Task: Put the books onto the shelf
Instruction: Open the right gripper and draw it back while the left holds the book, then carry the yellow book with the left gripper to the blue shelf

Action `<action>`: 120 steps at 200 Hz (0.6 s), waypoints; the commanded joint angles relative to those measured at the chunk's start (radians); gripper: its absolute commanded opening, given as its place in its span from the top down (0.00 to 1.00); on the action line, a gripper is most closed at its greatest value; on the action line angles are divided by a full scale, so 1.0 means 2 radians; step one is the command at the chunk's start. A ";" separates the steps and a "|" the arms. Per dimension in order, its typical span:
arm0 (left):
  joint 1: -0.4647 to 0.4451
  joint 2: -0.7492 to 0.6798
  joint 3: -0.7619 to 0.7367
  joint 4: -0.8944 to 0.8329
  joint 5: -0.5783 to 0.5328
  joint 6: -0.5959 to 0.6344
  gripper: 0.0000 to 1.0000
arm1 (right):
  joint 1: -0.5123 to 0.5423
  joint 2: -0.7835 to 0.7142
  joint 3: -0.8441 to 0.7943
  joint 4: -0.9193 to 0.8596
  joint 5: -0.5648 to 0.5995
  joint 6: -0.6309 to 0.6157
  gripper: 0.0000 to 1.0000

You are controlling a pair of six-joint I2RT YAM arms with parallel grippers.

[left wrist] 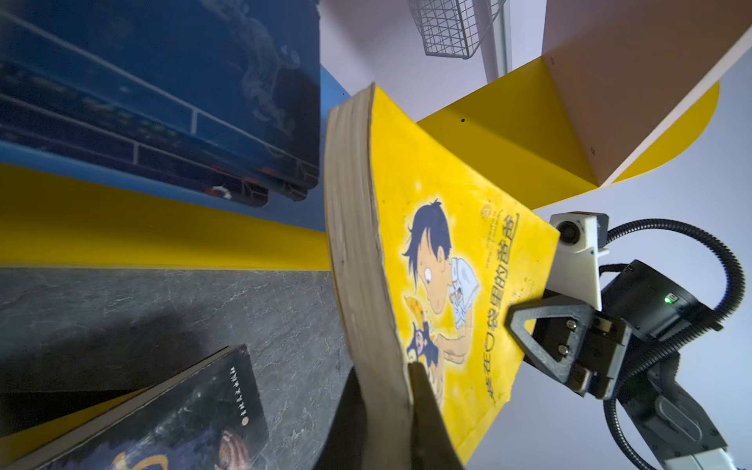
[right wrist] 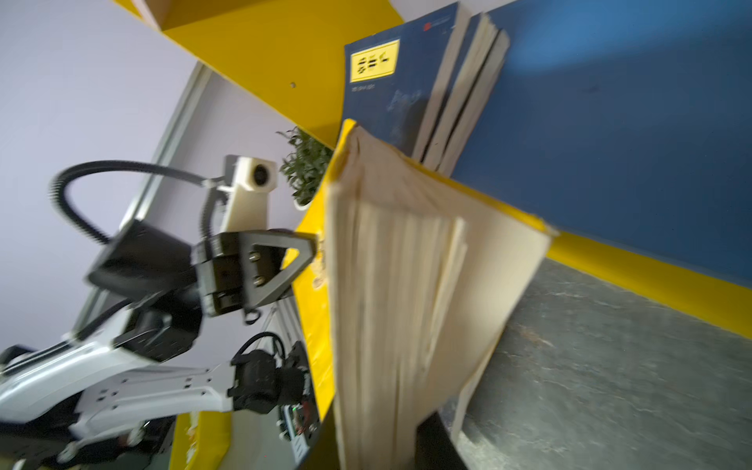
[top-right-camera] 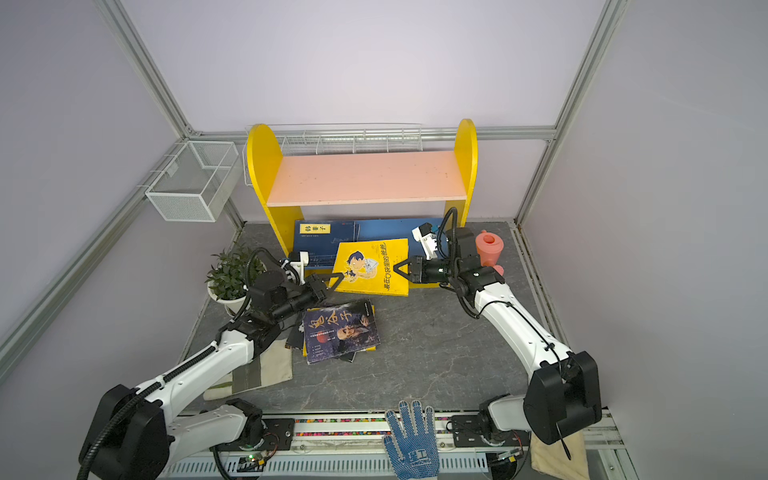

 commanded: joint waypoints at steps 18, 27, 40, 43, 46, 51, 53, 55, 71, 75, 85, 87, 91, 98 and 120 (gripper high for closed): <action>-0.044 0.017 0.028 0.014 -0.060 0.040 1.00 | 0.010 -0.066 0.006 -0.013 0.210 -0.001 0.33; -0.046 0.032 0.040 0.027 -0.065 0.041 1.00 | 0.010 -0.081 0.002 -0.038 0.282 0.001 0.32; -0.053 0.058 0.067 0.029 -0.066 0.057 1.00 | 0.007 -0.100 -0.002 -0.071 0.357 -0.002 0.32; -0.055 0.063 0.073 0.029 -0.067 0.060 1.00 | 0.007 -0.105 -0.003 -0.080 0.373 -0.002 0.32; -0.056 0.069 0.080 0.030 -0.067 0.063 1.00 | 0.007 -0.110 -0.004 -0.088 0.389 0.001 0.32; -0.058 0.079 0.088 0.034 -0.067 0.066 1.00 | 0.005 -0.117 -0.007 -0.103 0.414 0.007 0.32; -0.058 0.082 0.091 0.036 -0.067 0.067 1.00 | 0.004 -0.120 -0.009 -0.109 0.423 0.008 0.32; -0.059 0.086 0.095 0.037 -0.067 0.067 1.00 | 0.003 -0.123 -0.010 -0.113 0.432 0.010 0.32; -0.060 0.108 0.108 0.071 -0.073 0.057 1.00 | -0.011 -0.149 -0.028 -0.139 0.476 0.024 0.31; -0.060 0.112 0.110 0.082 -0.073 0.055 1.00 | -0.016 -0.156 -0.034 -0.141 0.478 0.026 0.30; -0.060 0.124 0.121 0.099 -0.071 0.050 1.00 | -0.030 -0.168 -0.043 -0.147 0.473 0.029 0.30; -0.060 0.127 0.124 0.102 -0.069 0.049 1.00 | -0.033 -0.170 -0.044 -0.148 0.471 0.029 0.30; -0.060 0.133 0.129 0.108 -0.062 0.047 1.00 | -0.038 -0.172 -0.046 -0.151 0.467 0.030 0.30; -0.060 0.141 0.139 0.117 -0.053 0.043 1.00 | -0.045 -0.175 -0.048 -0.155 0.460 0.030 0.30; -0.060 0.167 0.151 0.156 -0.045 0.020 1.00 | -0.056 -0.174 -0.046 -0.165 0.442 0.022 0.30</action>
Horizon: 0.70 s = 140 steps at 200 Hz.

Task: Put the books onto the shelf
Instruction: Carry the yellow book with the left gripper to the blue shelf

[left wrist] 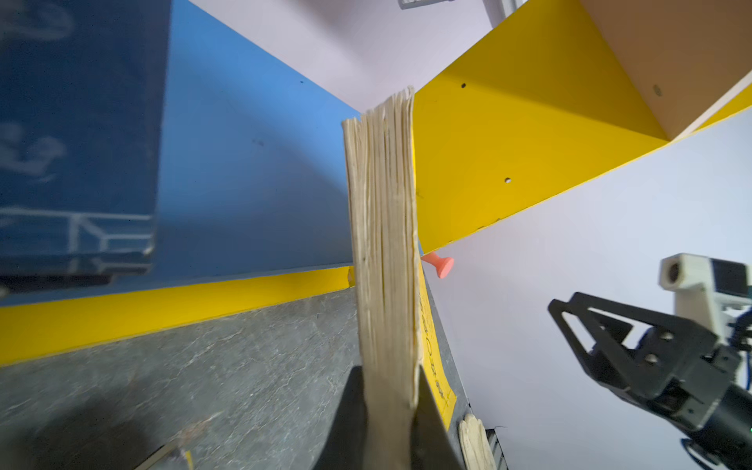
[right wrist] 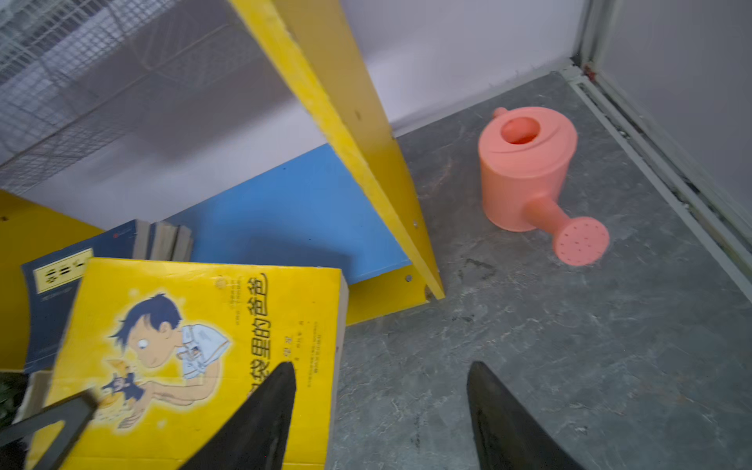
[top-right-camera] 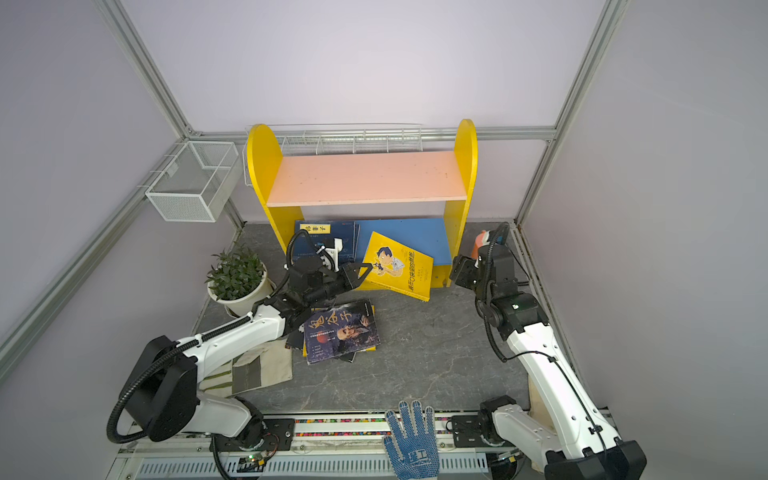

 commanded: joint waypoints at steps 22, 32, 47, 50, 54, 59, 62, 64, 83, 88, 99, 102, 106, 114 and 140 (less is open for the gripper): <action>0.003 0.044 0.056 0.124 -0.010 -0.046 1.00 | -0.011 0.004 -0.002 -0.032 0.004 -0.006 0.30; 0.003 0.061 0.064 0.137 -0.011 -0.060 1.00 | -0.012 0.006 0.002 -0.032 0.002 -0.012 0.30; 0.002 0.082 0.077 0.149 -0.024 -0.070 1.00 | -0.012 0.008 0.007 -0.034 0.003 -0.019 0.30; 0.002 0.086 0.080 0.151 -0.027 -0.071 1.00 | -0.013 0.009 0.009 -0.034 0.002 -0.020 0.30; 0.001 0.091 0.084 0.151 -0.032 -0.071 1.00 | -0.013 0.009 0.010 -0.035 0.001 -0.021 0.30; 0.001 0.098 0.089 0.152 -0.037 -0.073 1.00 | -0.014 0.010 0.011 -0.035 -0.001 -0.022 0.30; 0.000 0.102 0.093 0.152 -0.039 -0.073 1.00 | -0.014 0.011 0.011 -0.035 -0.002 -0.022 0.30; 0.000 0.105 0.096 0.152 -0.039 -0.074 1.00 | -0.013 0.011 0.012 -0.035 -0.004 -0.022 0.30; -0.002 0.129 0.116 0.152 -0.056 -0.078 1.00 | -0.014 0.015 0.014 -0.035 -0.015 -0.026 0.30; -0.004 0.134 0.119 0.151 -0.062 -0.078 1.00 | -0.014 0.016 0.014 -0.035 -0.016 -0.025 0.30; -0.008 0.146 0.128 0.142 -0.075 -0.076 1.00 | -0.014 0.018 0.014 -0.036 -0.022 -0.024 0.30; -0.009 0.148 0.131 0.140 -0.079 -0.075 1.00 | -0.014 0.018 0.014 -0.036 -0.024 -0.024 0.30; -0.011 0.152 0.134 0.136 -0.084 -0.074 1.00 | -0.014 0.019 0.014 -0.036 -0.026 -0.024 0.30; -0.015 0.156 0.140 0.127 -0.097 -0.071 1.00 | -0.014 0.019 0.014 -0.037 -0.031 -0.025 0.30; -0.028 0.170 0.156 0.109 -0.125 -0.067 1.00 | -0.014 0.017 0.014 -0.041 -0.031 -0.028 0.30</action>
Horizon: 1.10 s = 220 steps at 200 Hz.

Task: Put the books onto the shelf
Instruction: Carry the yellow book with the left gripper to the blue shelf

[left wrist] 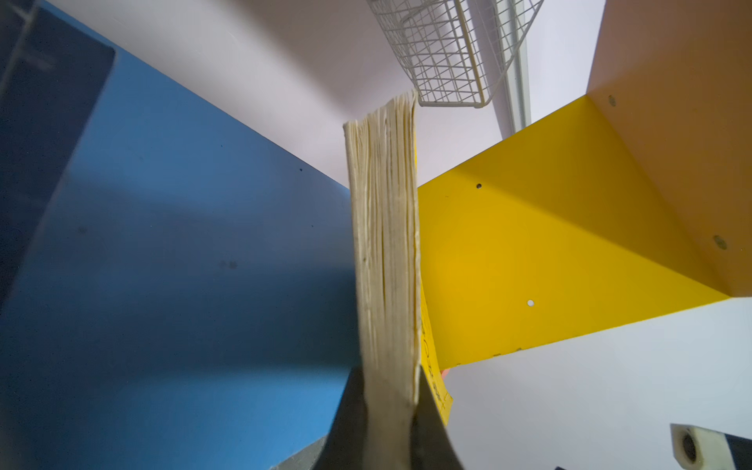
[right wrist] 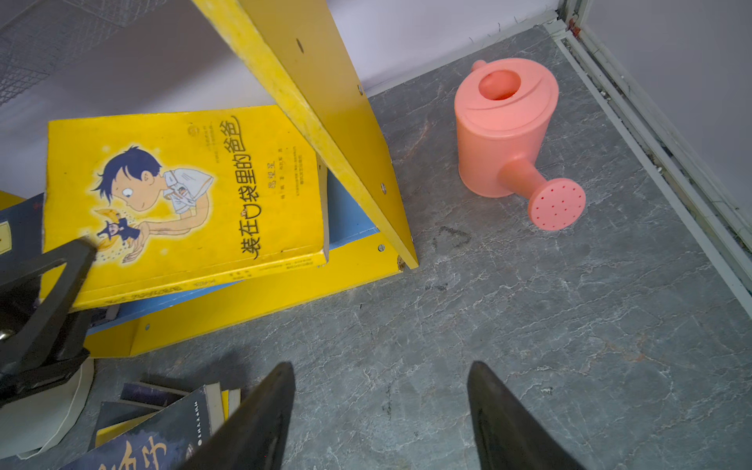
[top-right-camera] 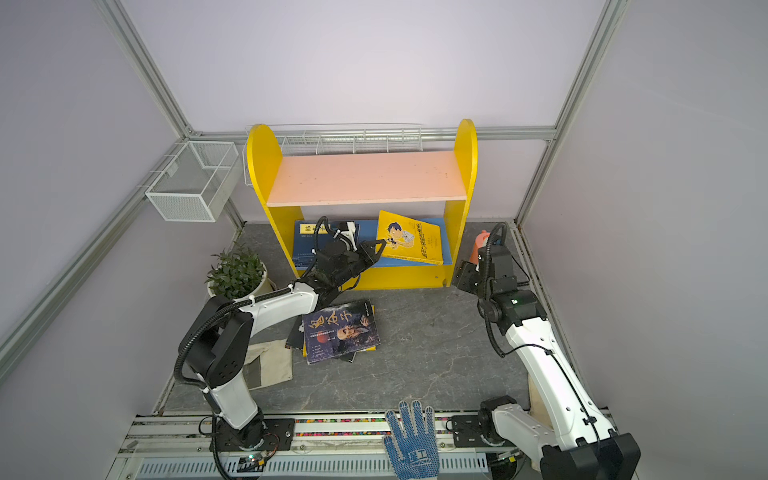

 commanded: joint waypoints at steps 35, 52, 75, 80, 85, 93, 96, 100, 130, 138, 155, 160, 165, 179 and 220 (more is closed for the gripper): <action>-0.016 0.024 0.054 0.038 -0.047 -0.017 1.00 | -0.003 0.002 0.010 -0.012 -0.014 -0.016 0.30; -0.016 0.034 0.067 0.033 -0.050 -0.015 1.00 | -0.003 0.005 0.010 -0.012 -0.018 -0.016 0.30; -0.017 0.044 0.074 0.009 -0.056 -0.014 1.00 | -0.003 0.008 0.010 -0.013 -0.023 -0.016 0.30; -0.017 0.045 0.075 -0.004 -0.057 -0.014 1.00 | -0.003 0.009 0.011 -0.012 -0.023 -0.016 0.30; -0.017 0.045 0.077 -0.016 -0.059 -0.011 1.00 | -0.003 0.009 0.011 -0.012 -0.024 -0.016 0.30; -0.019 0.043 0.081 -0.042 -0.063 -0.005 1.00 | -0.003 0.009 0.010 -0.012 -0.025 -0.017 0.30; -0.020 0.043 0.084 -0.054 -0.065 -0.001 1.00 | -0.004 0.009 0.010 -0.012 -0.026 -0.017 0.30; -0.020 0.042 0.088 -0.068 -0.067 0.003 1.00 | -0.004 0.009 0.010 -0.012 -0.026 -0.017 0.30; -0.029 0.047 0.130 -0.177 -0.074 0.044 1.00 | -0.003 0.010 0.008 -0.010 -0.022 -0.017 0.29; -0.029 0.051 0.146 -0.208 -0.076 0.048 1.00 | -0.004 0.010 0.007 -0.009 -0.022 -0.016 0.29; -0.030 0.063 0.177 -0.258 -0.076 0.059 1.00 | -0.003 0.010 0.006 -0.009 -0.024 -0.014 0.29; -0.030 0.067 0.184 -0.268 -0.076 0.061 1.00 | -0.003 0.011 0.006 -0.008 -0.025 -0.014 0.29; -0.031 0.072 0.191 -0.279 -0.076 0.063 1.00 | -0.003 0.012 0.006 -0.008 -0.025 -0.014 0.29; -0.032 0.082 0.205 -0.291 -0.069 0.066 1.00 | -0.003 0.011 0.006 -0.008 -0.025 -0.013 0.29; -0.036 0.105 0.226 -0.304 -0.056 0.062 1.00 | -0.003 0.011 0.008 -0.008 -0.024 -0.017 0.29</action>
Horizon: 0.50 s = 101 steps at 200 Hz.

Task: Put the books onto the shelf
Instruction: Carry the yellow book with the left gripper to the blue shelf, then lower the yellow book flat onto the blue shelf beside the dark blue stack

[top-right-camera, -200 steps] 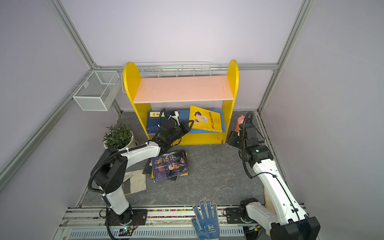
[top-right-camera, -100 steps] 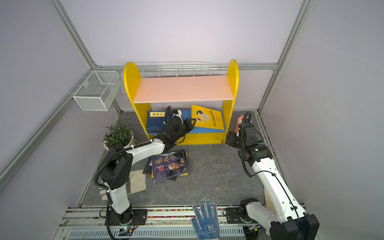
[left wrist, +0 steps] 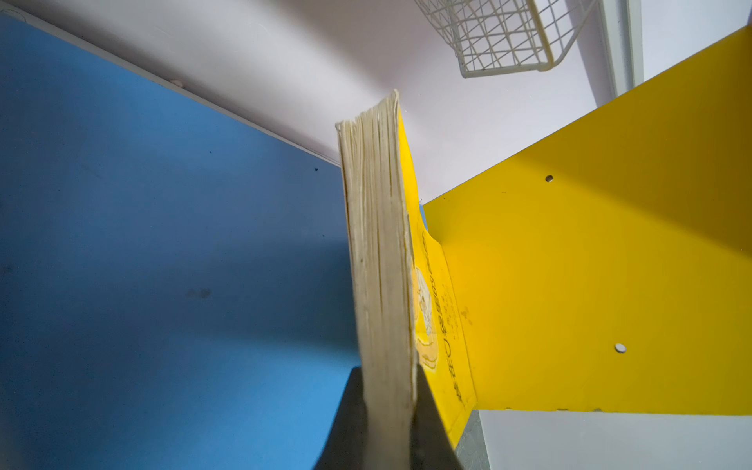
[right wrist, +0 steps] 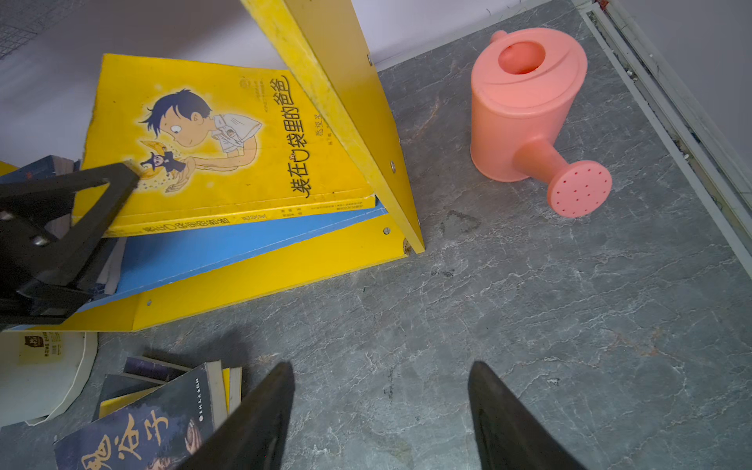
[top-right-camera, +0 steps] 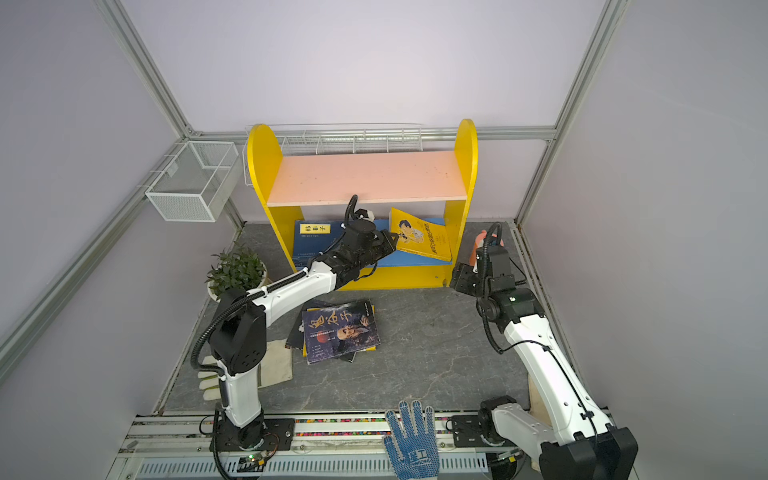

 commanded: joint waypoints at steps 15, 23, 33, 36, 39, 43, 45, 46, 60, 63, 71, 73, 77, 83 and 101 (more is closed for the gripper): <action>-0.006 0.035 0.027 -0.065 0.016 0.021 0.93 | -0.003 0.001 0.006 0.001 -0.006 -0.007 0.29; -0.006 0.037 0.036 -0.078 0.011 0.026 0.86 | -0.003 0.001 0.004 0.001 -0.007 -0.006 0.29; -0.009 0.038 0.046 -0.090 0.002 0.033 0.78 | -0.003 0.002 0.003 0.001 -0.008 -0.005 0.29; -0.010 0.037 0.049 -0.093 -0.001 0.035 0.75 | -0.004 0.002 0.002 0.001 -0.008 -0.005 0.29; -0.011 0.037 0.051 -0.096 -0.004 0.038 0.73 | -0.004 0.002 0.002 0.002 -0.009 -0.004 0.29; -0.012 0.036 0.054 -0.101 -0.009 0.041 0.70 | -0.004 0.002 0.001 0.002 -0.010 -0.004 0.29; -0.012 0.036 0.056 -0.103 -0.011 0.043 0.68 | -0.004 0.002 0.000 0.003 -0.011 -0.004 0.29; -0.012 0.036 0.057 -0.105 -0.013 0.043 0.67 | -0.004 0.002 0.000 0.003 -0.011 -0.003 0.29; -0.016 0.036 0.070 -0.120 -0.028 0.055 0.55 | -0.003 0.003 -0.001 0.004 -0.015 0.000 0.29; -0.016 0.036 0.072 -0.124 -0.031 0.059 0.53 | -0.003 0.003 -0.002 0.005 -0.015 0.000 0.29; -0.018 0.037 0.079 -0.134 -0.039 0.065 0.47 | -0.004 0.004 -0.001 0.006 -0.016 0.000 0.29; -0.019 0.037 0.081 -0.136 -0.042 0.066 0.46 | -0.003 0.004 -0.001 0.006 -0.016 0.001 0.29; -0.020 0.037 0.083 -0.141 -0.046 0.069 0.43 | -0.003 0.004 -0.001 0.005 -0.016 0.001 0.29; -0.021 0.037 0.086 -0.147 -0.052 0.072 0.39 | -0.003 0.004 -0.001 0.006 -0.016 0.001 0.29; -0.023 0.036 0.090 -0.159 -0.066 0.077 0.29 | -0.003 0.003 -0.001 0.006 -0.017 0.001 0.29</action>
